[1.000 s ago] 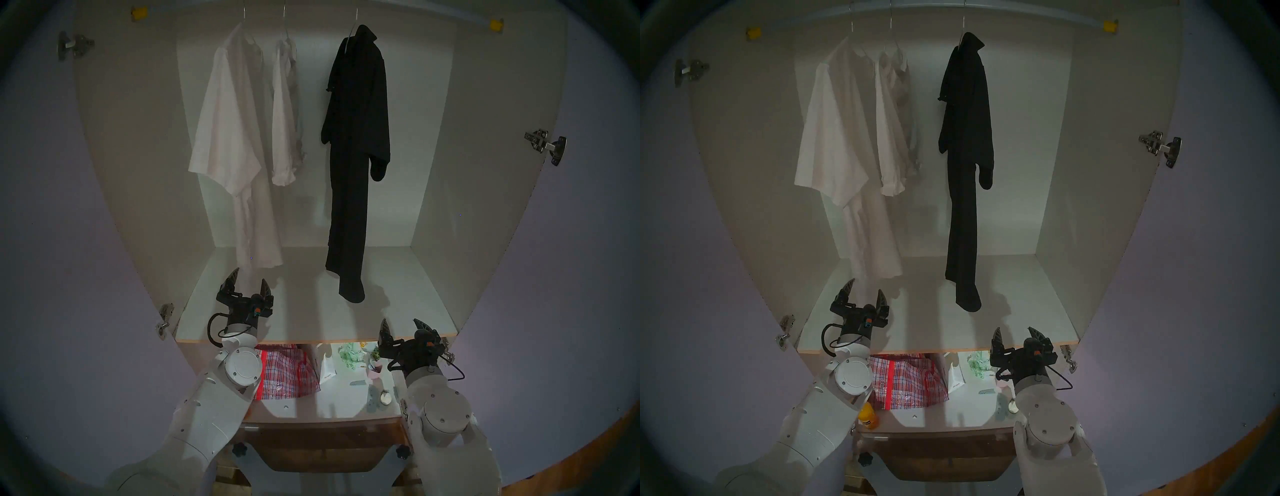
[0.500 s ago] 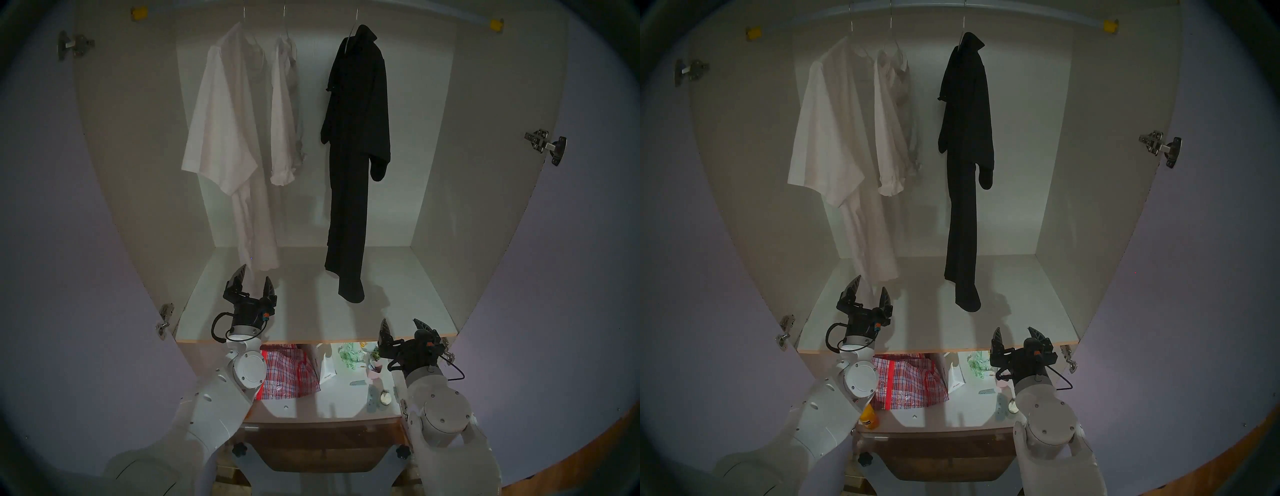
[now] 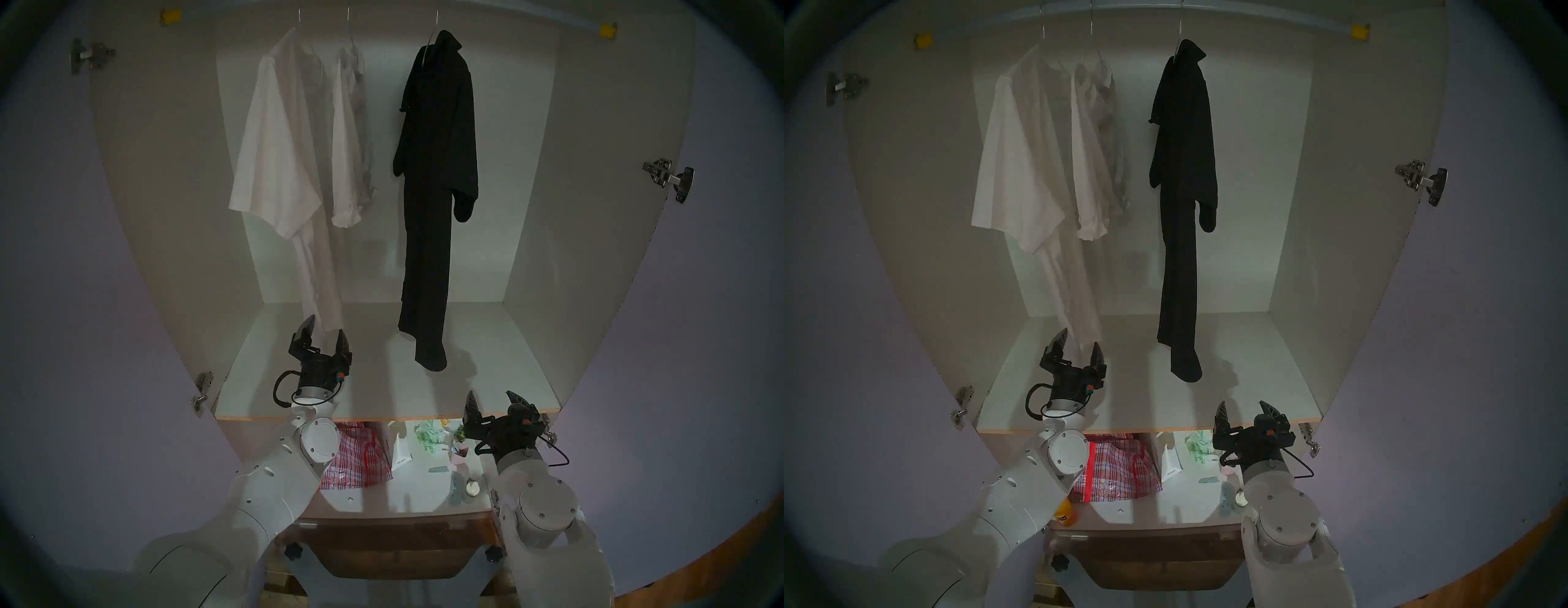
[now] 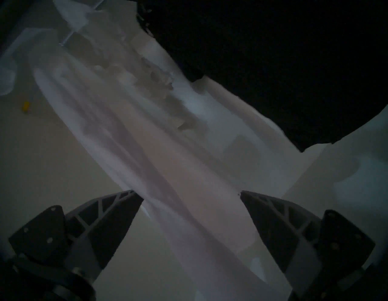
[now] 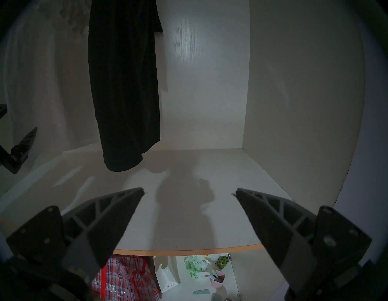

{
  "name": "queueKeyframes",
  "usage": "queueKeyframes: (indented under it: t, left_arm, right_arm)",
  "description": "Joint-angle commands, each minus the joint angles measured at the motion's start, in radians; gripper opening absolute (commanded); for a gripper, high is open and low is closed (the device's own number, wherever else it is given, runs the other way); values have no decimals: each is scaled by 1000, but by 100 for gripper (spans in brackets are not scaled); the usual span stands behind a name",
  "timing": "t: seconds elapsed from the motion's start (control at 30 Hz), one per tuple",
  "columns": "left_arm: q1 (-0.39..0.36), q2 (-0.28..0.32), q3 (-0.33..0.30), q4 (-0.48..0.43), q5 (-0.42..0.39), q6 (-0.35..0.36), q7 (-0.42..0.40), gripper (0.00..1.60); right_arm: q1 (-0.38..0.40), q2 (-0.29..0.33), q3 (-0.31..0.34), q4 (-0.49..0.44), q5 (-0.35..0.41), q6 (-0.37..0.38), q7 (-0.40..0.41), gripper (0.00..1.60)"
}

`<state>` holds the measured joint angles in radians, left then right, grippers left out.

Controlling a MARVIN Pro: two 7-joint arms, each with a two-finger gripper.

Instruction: Move and arrange clothes and pants in the wardrobe

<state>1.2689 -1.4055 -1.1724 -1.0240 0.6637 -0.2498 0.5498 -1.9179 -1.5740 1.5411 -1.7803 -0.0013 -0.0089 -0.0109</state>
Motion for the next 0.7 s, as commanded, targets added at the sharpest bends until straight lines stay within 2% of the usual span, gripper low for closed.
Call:
queueKeyframes:
  t: [0.0, 0.1, 0.23, 0.3, 0.33, 0.37, 0.53, 0.57, 0.63, 0.67]
  left_arm:
    - [-38, -29, 19, -88, -16, -18, -60, 160]
    - [-20, -28, 45, -155, -34, -56, -159, 160]
    - [45, 19, 82, -291, -52, -86, -276, 160]
    - [82, 73, 105, -369, 52, -53, -238, 160]
    - [95, 95, 108, -396, 111, -4, -211, 160]
    - [93, 113, 106, -391, 144, 8, -188, 160]
    - [113, 167, 69, -415, 214, 144, -183, 160]
    - [107, 189, 73, -416, 271, 185, -181, 160]
    - [107, 174, 46, -412, 277, 251, -176, 160]
    - [100, 177, 42, -407, 282, 255, -171, 160]
  right_arm:
    - [9, -3, -2, -22, 2, -5, 0, 160]
    - [10, -3, -2, -22, 2, -6, 0, 160]
    - [9, -3, -2, -23, 2, -5, 0, 160]
    - [9, -4, -2, -24, 2, -5, 0, 160]
    - [9, -4, -2, -23, 2, -5, 0, 160]
    - [9, -4, -1, -23, 2, -5, 0, 160]
    - [9, -4, -1, -24, 2, -5, 0, 160]
    - [9, -4, -1, -24, 2, -5, 0, 160]
    - [9, -4, -1, -24, 2, -5, 0, 160]
    - [9, -4, -1, -24, 2, -5, 0, 160]
